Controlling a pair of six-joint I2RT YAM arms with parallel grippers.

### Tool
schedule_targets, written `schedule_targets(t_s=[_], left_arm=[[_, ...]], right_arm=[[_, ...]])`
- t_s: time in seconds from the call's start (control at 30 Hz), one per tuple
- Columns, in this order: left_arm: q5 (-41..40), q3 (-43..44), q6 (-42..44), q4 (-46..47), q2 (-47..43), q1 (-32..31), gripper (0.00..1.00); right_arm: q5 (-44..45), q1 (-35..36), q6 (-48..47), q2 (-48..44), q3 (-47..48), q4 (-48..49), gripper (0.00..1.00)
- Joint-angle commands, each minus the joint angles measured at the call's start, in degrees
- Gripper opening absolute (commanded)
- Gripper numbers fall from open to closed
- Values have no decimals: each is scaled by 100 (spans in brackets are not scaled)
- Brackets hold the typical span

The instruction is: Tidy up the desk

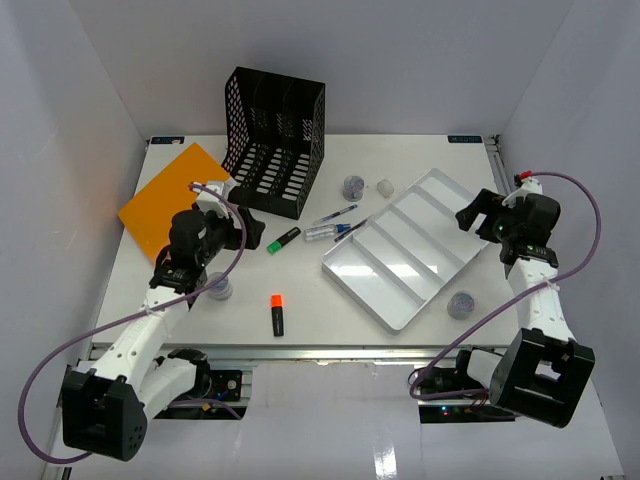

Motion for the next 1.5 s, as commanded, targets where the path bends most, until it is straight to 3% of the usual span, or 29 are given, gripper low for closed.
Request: schedule_targets(t_s=[0.0,0.07,0.13,0.17,0.47,0.7,1.0,1.17,1.3,1.47], left_arm=[[-283,99,428,180,170,4,98],[-459,117,505,169,285,9,98],[-594,187,547,127,410,10,98],[-612,229,571,73,469,2,98],[-1423,1425,977,-437,1726,8,98],[-2378,2498,1543,-658,2831,-48,93],[-3715,2446,2650,-15,3646,-353,85],[-4193,1869,3293,992,3579,-435,84],[-4625,1265,4032,2556,3824,-439,86],[-4930,1381,4375,3488,4658,-439,87]], right_arm=[[-628,-19,-395,-218,259,211,90],[-1617,-23,-840,-267,150,188,90],[-3270,-15,-2006,-325,2,-22,90],[-3652,-14,-2299,-344,-51,-92,90],[-5014,157,-4524,-411,174,-1609,90],[-5059,167,-4028,-830,-179,-925,90],[-5156,174,-4045,-799,-138,-991,90],[-5207,186,-4038,-790,-156,-972,90],[-5258,223,-4036,-769,-163,-979,90],[-5228,232,-4054,-768,-173,-981,90]])
